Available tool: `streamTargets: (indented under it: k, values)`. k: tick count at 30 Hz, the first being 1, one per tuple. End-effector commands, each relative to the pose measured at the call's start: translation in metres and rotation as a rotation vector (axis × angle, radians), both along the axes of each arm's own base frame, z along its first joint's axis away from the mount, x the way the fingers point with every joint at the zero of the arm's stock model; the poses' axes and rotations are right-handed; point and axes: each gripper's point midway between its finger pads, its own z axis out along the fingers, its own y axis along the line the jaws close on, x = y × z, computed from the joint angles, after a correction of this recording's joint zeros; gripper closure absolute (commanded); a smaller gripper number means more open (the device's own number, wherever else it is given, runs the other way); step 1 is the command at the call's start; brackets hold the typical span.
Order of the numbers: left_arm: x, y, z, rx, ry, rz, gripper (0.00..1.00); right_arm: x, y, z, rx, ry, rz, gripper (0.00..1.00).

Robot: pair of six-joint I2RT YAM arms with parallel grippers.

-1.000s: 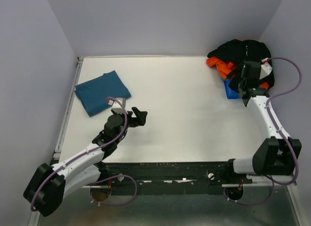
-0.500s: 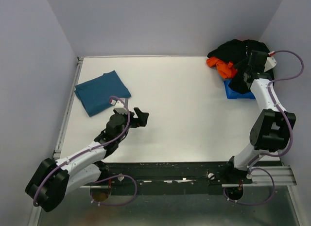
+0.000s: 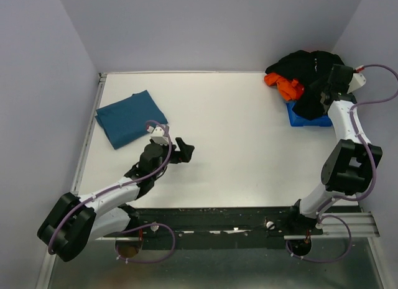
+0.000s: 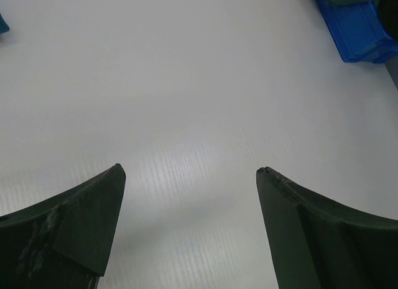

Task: Fold and stack the t-shirts
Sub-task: Grab crumpled tshirt from bin with the right arm

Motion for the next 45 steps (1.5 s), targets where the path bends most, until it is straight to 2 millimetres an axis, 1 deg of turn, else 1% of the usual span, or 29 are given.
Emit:
streamTargets:
  k: [1,3,7,8,9,11,16,17,18,20,21,23,24,26,32,36,38,39,42,45]
  values:
    - [0.007,-0.022,0.025,-0.066,-0.032,-0.063,0.03,0.001,-0.020,0.008,0.002,-0.014,-0.028,0.21]
    - [0.009,-0.025,0.023,-0.065,-0.025,-0.075,0.03,0.007,-0.019,0.006,0.016,-0.015,-0.009,0.24]
    - [0.008,-0.027,0.018,-0.053,-0.025,-0.088,0.04,0.021,-0.017,-0.001,0.032,-0.007,0.021,0.26]
    - [0.008,-0.026,0.016,-0.049,-0.025,-0.087,0.04,0.025,-0.018,-0.006,0.038,0.002,0.020,0.26]
    - [0.007,-0.026,0.016,-0.050,-0.029,-0.088,0.04,0.028,-0.019,-0.013,0.044,0.012,0.017,0.28]
    - [0.007,-0.026,0.017,-0.054,-0.035,-0.089,0.04,0.034,-0.020,-0.019,0.054,0.020,0.021,0.31]
    - [0.010,-0.030,0.018,-0.060,-0.035,-0.096,0.04,0.042,-0.024,-0.044,0.074,0.063,0.013,0.36]
    - [0.011,-0.031,0.016,-0.059,-0.030,-0.099,0.04,0.043,-0.025,-0.048,0.077,0.068,0.014,0.40]
    - [0.012,-0.033,0.017,-0.064,-0.027,-0.101,0.04,0.044,-0.026,-0.050,0.084,0.070,0.010,0.48]
    - [0.015,-0.037,0.020,-0.070,-0.026,-0.107,0.04,0.042,-0.026,-0.049,0.082,0.074,0.011,0.72]
    - [0.016,-0.039,0.020,-0.072,-0.024,-0.111,0.04,0.041,-0.027,-0.045,0.075,0.069,0.009,0.77]
    - [0.018,-0.040,0.020,-0.070,-0.025,-0.110,0.04,0.037,-0.029,-0.034,0.050,0.058,0.005,0.91]
    - [0.019,-0.041,0.020,-0.070,-0.025,-0.110,0.04,0.034,-0.030,-0.028,0.038,0.053,0.003,0.96]
    - [0.020,-0.041,0.019,-0.068,-0.024,-0.112,0.04,0.028,-0.030,-0.012,0.013,0.028,0.006,0.97]
    - [0.018,-0.040,0.022,-0.080,-0.042,-0.111,0.04,0.008,-0.025,0.043,-0.060,-0.064,0.030,0.99]
    - [0.013,-0.045,0.023,-0.100,-0.037,-0.147,0.04,-0.002,-0.007,0.086,-0.073,-0.163,0.114,0.99]
    - [0.011,-0.047,0.024,-0.107,-0.032,-0.156,0.04,-0.005,0.011,0.109,-0.084,-0.218,0.206,0.99]
    - [0.011,-0.047,0.026,-0.113,-0.035,-0.159,0.04,-0.009,0.022,0.127,-0.109,-0.254,0.253,0.99]
    - [0.009,-0.047,0.029,-0.122,-0.039,-0.163,0.04,-0.021,0.057,0.170,-0.191,-0.324,0.362,0.99]
    - [0.008,-0.047,0.031,-0.129,-0.043,-0.165,0.04,-0.038,0.110,0.216,-0.242,-0.430,0.550,0.99]
